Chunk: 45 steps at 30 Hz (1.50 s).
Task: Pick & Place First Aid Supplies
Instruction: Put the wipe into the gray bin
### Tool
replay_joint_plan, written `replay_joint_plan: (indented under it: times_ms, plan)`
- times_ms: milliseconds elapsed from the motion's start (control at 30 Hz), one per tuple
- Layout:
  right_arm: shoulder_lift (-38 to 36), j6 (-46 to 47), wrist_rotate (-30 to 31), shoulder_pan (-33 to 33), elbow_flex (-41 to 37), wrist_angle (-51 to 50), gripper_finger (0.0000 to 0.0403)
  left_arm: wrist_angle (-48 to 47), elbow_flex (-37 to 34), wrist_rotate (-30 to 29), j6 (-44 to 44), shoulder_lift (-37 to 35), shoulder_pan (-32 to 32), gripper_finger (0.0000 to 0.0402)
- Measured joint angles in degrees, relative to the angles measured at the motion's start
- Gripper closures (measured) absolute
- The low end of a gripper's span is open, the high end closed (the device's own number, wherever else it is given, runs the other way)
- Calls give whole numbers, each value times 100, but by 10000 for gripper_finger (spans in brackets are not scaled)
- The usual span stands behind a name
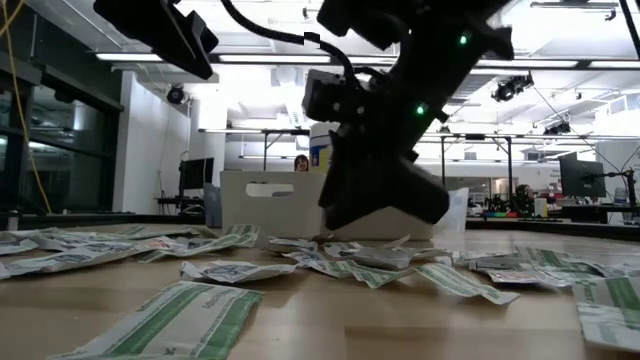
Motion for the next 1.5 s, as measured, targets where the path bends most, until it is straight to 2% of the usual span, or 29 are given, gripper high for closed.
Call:
replay_joint_plan:
  times_ms: [67,200,267,600,967,1200,1500]
  plan:
    - [0,355,-102,63,185,-361,233,2,0,0,-2,0,0,269]
    - [-7,1339,-705,140,386,-654,233,2,0,-1,20,1,1,269]
    - [-7,1578,-722,165,383,-655,233,2,0,-2,43,0,0,269]
    - [217,1624,-463,75,360,-570,226,-16,0,-22,216,1,0,269]
    - [310,1968,-571,-103,362,-415,228,-98,0,-17,216,2,1,269]
    - [491,2543,-537,-98,386,-304,245,-134,0,-20,216,2,0,269]
    - [501,3295,-748,-139,386,-445,285,-134,0,-21,216,2,0,269]
